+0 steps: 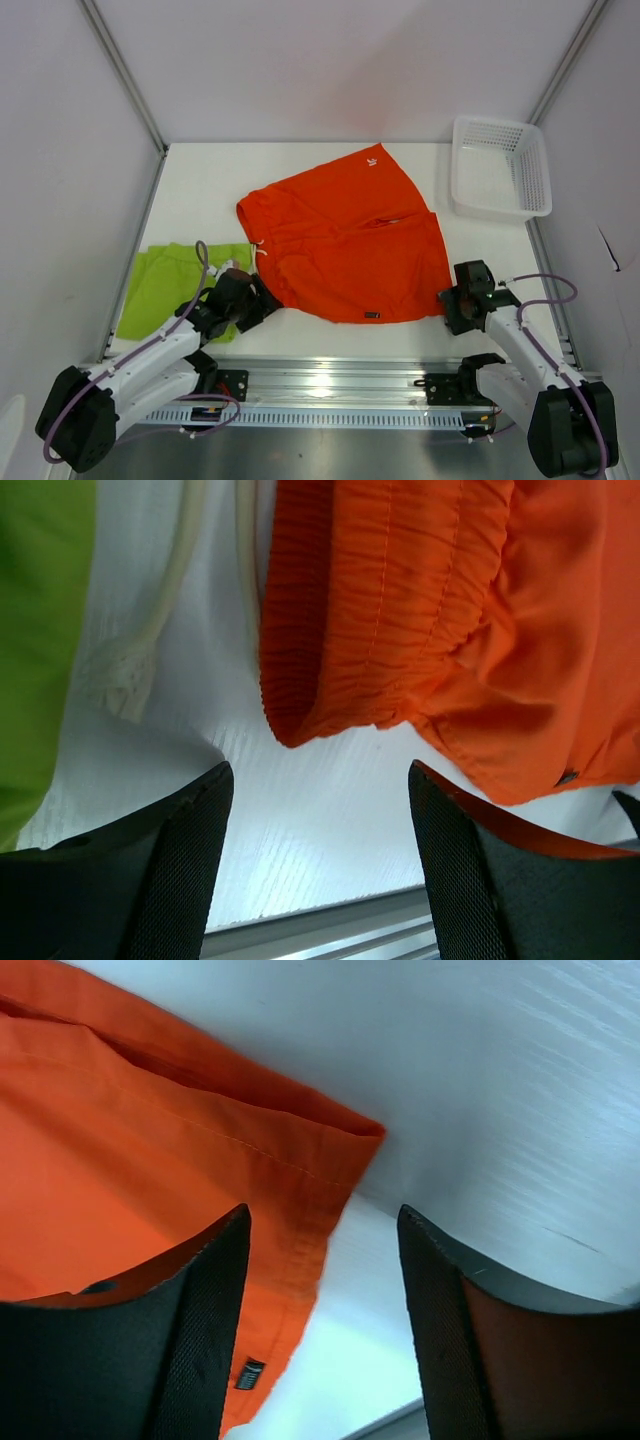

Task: Fold and stack the shorts
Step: Flatten the shorts out, then fold the shorts

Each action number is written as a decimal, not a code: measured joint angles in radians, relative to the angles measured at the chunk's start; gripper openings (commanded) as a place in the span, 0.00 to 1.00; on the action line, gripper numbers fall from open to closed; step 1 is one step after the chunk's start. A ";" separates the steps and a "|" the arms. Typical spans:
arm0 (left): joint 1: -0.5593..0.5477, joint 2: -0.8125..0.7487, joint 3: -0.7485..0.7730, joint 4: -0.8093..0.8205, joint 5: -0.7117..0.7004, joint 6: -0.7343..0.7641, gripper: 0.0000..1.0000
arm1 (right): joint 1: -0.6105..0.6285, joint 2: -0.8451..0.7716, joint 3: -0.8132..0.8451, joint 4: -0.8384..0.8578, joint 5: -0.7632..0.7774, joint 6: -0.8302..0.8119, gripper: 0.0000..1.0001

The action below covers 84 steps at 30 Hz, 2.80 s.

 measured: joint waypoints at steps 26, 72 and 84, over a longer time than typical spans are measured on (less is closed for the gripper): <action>-0.047 0.370 0.109 0.226 -0.187 -0.266 0.47 | -0.002 -0.038 -0.014 0.033 0.076 0.057 0.00; -0.053 -0.016 0.468 -0.419 0.056 0.049 0.00 | -0.002 -0.047 0.710 -0.206 0.231 -0.438 0.00; 0.027 -0.021 0.648 -0.511 -0.053 0.043 0.00 | -0.002 0.048 0.738 0.208 0.060 -0.526 0.00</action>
